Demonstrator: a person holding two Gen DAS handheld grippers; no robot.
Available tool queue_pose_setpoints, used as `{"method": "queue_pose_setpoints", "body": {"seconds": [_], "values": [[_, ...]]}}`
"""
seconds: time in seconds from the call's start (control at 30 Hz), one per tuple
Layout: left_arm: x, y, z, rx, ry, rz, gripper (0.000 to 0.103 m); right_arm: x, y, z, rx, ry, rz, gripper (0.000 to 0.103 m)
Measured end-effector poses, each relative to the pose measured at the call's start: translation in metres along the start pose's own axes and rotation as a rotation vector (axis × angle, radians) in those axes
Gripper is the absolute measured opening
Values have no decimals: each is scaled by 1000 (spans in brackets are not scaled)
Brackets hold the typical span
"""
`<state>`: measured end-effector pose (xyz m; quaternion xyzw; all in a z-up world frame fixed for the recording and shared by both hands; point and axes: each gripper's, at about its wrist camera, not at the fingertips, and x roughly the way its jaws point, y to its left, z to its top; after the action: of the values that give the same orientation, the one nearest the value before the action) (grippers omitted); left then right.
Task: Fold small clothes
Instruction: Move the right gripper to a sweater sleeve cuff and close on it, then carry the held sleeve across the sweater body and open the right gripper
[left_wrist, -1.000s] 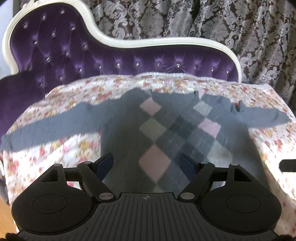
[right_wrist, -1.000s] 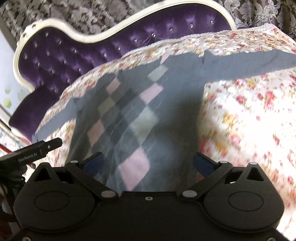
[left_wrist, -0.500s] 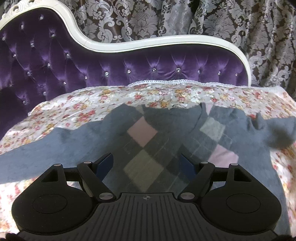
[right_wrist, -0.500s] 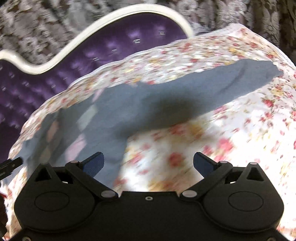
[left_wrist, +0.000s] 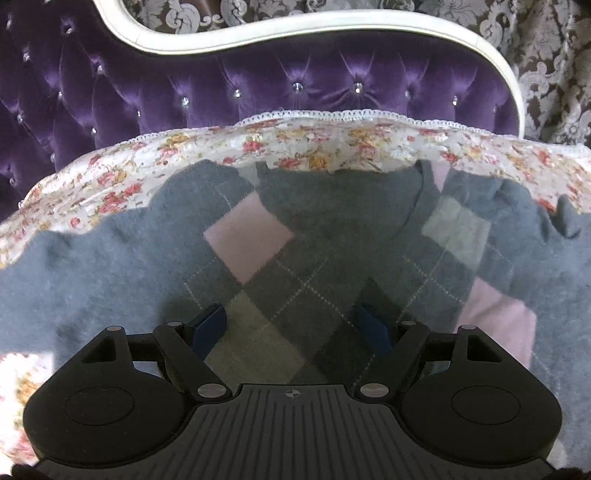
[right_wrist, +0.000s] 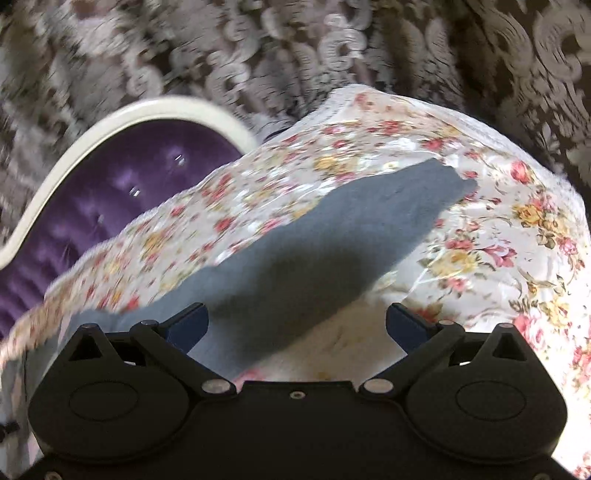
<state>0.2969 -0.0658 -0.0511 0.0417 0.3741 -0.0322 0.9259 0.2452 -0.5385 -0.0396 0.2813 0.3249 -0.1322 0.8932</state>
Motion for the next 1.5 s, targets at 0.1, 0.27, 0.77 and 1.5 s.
{"method": "queue_pose_setpoints", "body": {"seconds": [0.1, 0.27, 0.77, 1.5], "values": [[-1, 2, -10, 14, -50, -3, 87, 6, -13, 4, 37, -40, 33, 103], [3, 9, -13, -18, -58, -6, 99, 22, -25, 20, 94, -74, 58, 103], [8, 5, -11, -15, -59, 3, 103, 32, -65, 43, 232, -96, -7, 11], [-31, 33, 3, -71, 5, -34, 90, -80, 12, 50, -120, -190, -110, 11]]}}
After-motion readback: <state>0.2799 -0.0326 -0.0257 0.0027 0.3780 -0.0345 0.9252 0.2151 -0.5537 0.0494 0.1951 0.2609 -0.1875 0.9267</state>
